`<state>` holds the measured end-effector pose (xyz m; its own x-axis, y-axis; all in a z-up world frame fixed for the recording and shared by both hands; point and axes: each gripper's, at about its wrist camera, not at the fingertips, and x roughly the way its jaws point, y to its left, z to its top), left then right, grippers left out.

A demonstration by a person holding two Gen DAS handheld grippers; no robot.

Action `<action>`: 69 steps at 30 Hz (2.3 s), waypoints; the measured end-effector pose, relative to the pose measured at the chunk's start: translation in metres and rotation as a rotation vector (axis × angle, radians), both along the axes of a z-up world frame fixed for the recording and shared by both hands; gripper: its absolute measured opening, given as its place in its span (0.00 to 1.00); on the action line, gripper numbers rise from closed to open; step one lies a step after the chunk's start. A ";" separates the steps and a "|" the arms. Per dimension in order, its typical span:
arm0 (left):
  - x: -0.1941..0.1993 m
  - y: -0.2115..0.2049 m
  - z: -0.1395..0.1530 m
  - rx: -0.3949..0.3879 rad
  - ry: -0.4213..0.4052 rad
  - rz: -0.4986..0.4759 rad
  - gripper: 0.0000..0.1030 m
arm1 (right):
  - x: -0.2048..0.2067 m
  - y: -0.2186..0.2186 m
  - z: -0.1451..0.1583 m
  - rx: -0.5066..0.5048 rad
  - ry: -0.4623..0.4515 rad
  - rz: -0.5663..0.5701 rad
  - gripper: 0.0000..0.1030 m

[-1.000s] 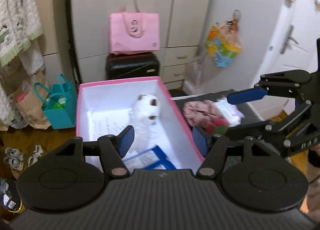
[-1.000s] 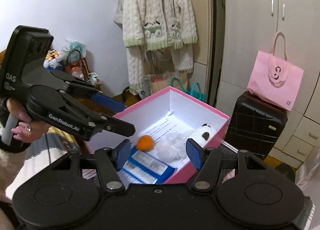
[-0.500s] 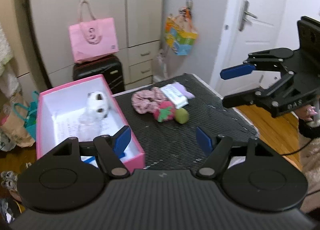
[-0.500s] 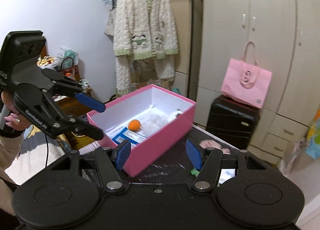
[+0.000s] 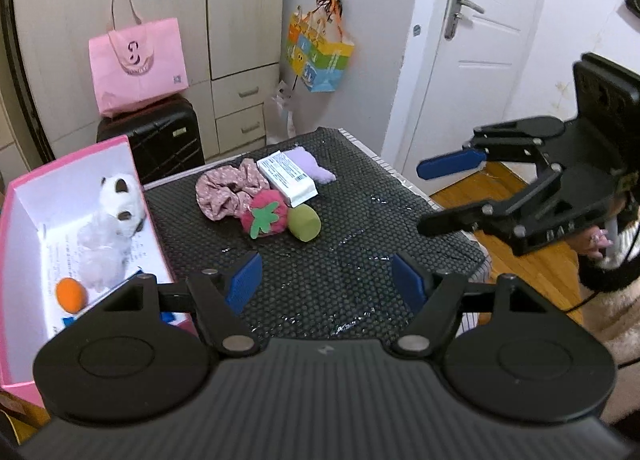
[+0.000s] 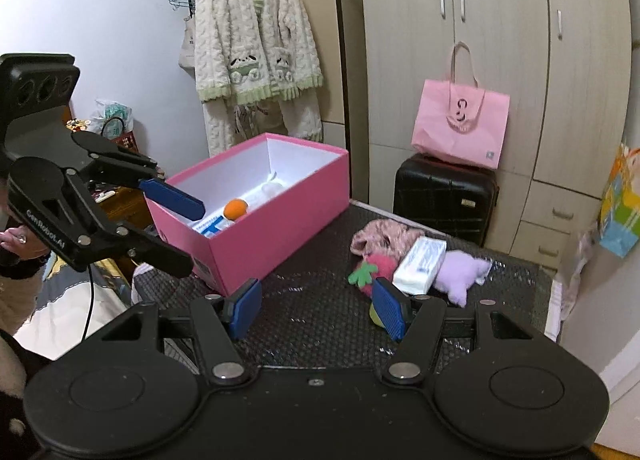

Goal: Organize soft objects
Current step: 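Withdraw both grippers from the box toward the strawberry plush and green sponge, then close the left gripper on the strawberry plush while the right gripper closes on the green sponge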

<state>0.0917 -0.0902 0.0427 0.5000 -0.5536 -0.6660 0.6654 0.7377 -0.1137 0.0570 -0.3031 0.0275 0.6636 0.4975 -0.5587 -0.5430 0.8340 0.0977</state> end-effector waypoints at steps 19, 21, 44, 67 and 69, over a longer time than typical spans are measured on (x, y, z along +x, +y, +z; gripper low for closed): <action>0.054 -0.039 -0.084 -0.103 0.005 0.187 0.67 | 0.042 0.000 -0.104 -0.048 -0.078 -0.071 0.65; 0.059 -0.042 -0.087 -0.107 -0.030 0.224 0.67 | 0.052 -0.001 -0.111 -0.046 -0.053 -0.089 0.65; 0.131 -0.065 -0.138 -0.130 -0.031 0.369 0.57 | 0.119 0.017 -0.144 -0.025 0.050 -0.145 0.56; 0.123 -0.059 -0.155 -0.172 0.055 0.423 0.47 | 0.103 0.020 -0.148 0.017 0.039 -0.150 0.42; 0.118 -0.056 -0.153 -0.173 0.064 0.418 0.47 | 0.098 0.019 -0.147 0.035 0.053 -0.149 0.42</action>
<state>0.2101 -0.1466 -0.1103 0.6651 -0.4193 -0.6179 0.3026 0.9078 -0.2904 0.1551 -0.2841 -0.1195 0.7018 0.4153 -0.5788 -0.4065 0.9007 0.1532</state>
